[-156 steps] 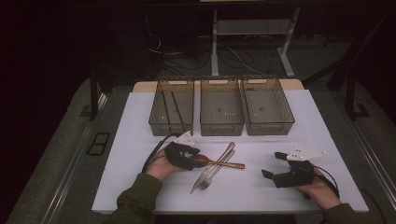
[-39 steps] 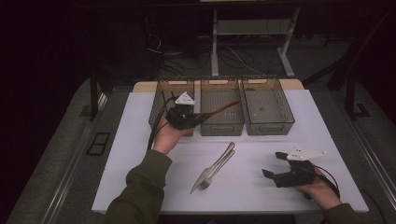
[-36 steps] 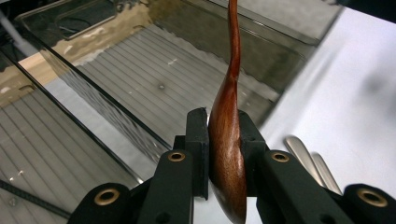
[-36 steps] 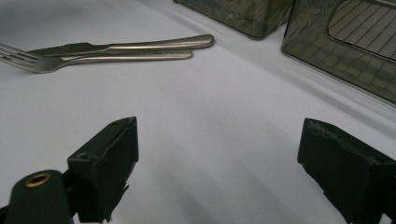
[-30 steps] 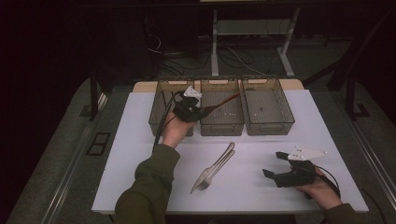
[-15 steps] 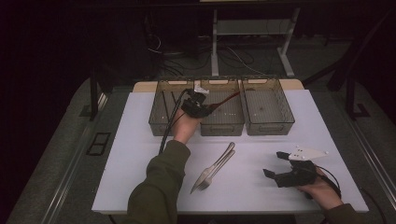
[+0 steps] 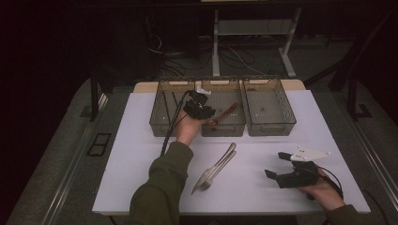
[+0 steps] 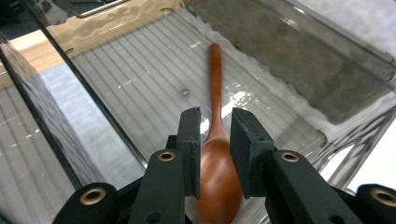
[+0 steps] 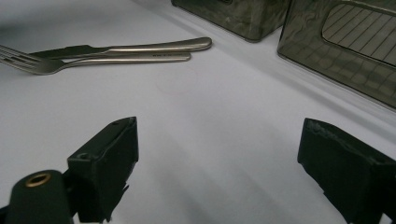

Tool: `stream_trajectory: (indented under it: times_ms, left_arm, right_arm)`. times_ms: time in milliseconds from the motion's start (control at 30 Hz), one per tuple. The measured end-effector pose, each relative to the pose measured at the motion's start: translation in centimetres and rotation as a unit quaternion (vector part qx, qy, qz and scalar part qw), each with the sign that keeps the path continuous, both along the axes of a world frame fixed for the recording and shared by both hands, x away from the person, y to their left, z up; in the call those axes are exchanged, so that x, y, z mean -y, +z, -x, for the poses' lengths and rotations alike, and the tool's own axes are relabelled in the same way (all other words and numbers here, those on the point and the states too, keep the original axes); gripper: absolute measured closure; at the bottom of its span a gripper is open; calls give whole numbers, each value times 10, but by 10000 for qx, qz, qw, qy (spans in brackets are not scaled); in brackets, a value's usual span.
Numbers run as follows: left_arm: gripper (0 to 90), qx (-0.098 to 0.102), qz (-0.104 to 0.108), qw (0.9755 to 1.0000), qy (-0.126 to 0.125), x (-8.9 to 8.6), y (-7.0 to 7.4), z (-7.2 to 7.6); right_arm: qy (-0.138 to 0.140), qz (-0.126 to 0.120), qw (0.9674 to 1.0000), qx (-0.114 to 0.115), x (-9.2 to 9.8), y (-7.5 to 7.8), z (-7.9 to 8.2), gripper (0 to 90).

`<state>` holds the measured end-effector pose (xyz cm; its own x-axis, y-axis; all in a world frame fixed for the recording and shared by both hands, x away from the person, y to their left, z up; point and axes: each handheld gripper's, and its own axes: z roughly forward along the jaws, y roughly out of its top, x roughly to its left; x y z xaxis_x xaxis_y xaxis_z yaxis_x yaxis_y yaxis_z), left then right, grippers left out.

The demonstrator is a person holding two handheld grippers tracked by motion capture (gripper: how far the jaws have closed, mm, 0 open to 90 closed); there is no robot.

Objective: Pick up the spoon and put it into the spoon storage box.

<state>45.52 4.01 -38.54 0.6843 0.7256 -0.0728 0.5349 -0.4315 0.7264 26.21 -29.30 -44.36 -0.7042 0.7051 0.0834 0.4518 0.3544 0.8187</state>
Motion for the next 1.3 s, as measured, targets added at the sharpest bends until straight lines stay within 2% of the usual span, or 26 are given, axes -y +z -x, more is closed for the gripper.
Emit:
stream_trajectory:
  times_ms: [267, 500, 567, 667, 733, 767, 933, 1033, 1067, 1233, 1300]
  left_arm:
    - [686, 63, 107, 9999, -81, -2, 6, 3]
    - [590, 129, 466, 9984, -285, -9, 15, 11]
    - [568, 149, 506, 9980, -348, -13, 17, 14]
    - [526, 198, 457, 9977, -465, -17, 19, 19]
    - [496, 211, 533, 9974, -444, -18, 20, 25]
    - [484, 231, 468, 9974, -497, -20, 21, 27]
    - [429, 272, 570, 9965, -547, -24, 21, 41]
    - [410, 273, 535, 9963, -622, -27, 21, 49]
    - [404, 290, 609, 9957, -635, -27, 20, 54]
    - [372, 306, 578, 9950, -761, -30, 17, 70]
    - [369, 292, 639, 9947, -744, -32, 15, 77]
  right_arm:
    - [-3, 4, 10000, 1, 0, 0, 0, 117]
    - [0, 6, 10000, -18, 0, 0, 0, 117]
    - [-6, 1, 10000, -16, 0, 0, 0, 117]
    - [-10, 8, 10000, -25, 0, 0, 0, 117]
    - [-17, 10, 10000, -31, 0, -1, 0, 117]
    - [-18, 11, 10000, -31, -1, -1, 0, 117]
    - [-58, -30, 10000, -38, -1, 0, -2, 117]
    - [-47, -23, 10000, -38, -1, -1, -2, 117]
    - [-42, -28, 10000, -43, -1, 0, -2, 117]
    - [-36, 3, 10000, -38, 0, 0, 0, 117]
    - [-53, -15, 10000, -19, 0, 0, 0, 117]
